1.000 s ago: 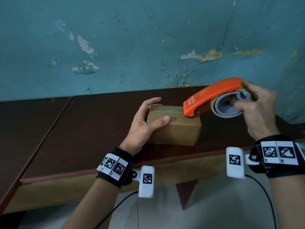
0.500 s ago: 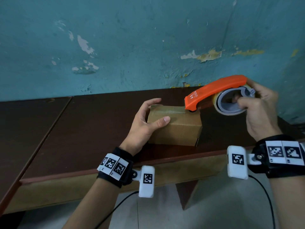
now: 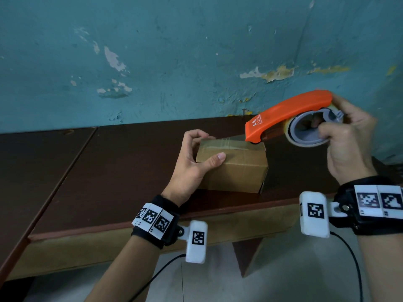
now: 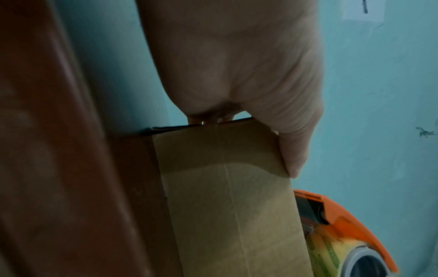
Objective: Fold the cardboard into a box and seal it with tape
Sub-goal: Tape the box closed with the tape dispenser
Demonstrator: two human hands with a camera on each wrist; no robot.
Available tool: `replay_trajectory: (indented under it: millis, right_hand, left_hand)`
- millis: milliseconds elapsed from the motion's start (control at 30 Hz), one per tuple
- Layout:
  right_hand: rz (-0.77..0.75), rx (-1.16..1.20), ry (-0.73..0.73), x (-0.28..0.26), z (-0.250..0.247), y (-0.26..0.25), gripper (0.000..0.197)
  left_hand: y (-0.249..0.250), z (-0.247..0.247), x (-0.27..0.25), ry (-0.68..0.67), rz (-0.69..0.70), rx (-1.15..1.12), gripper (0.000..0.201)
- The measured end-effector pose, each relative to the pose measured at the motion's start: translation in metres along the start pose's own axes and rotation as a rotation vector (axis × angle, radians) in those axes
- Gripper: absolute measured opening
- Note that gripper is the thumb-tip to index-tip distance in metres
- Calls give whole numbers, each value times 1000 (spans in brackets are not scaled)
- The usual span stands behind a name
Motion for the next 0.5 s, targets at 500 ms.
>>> replay_trajectory:
  millis: [500]
  right_hand:
    - [58, -69, 28, -2, -8, 15, 74]
  left_hand:
    - [2, 0, 1, -12, 14, 6, 38]
Point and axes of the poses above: each hand's wrist, its own x-axis towards the middle knuckle, its own z-axis out of the palm, y = z × x, the point moved 10 cm from there along x, towards the middle knuckle
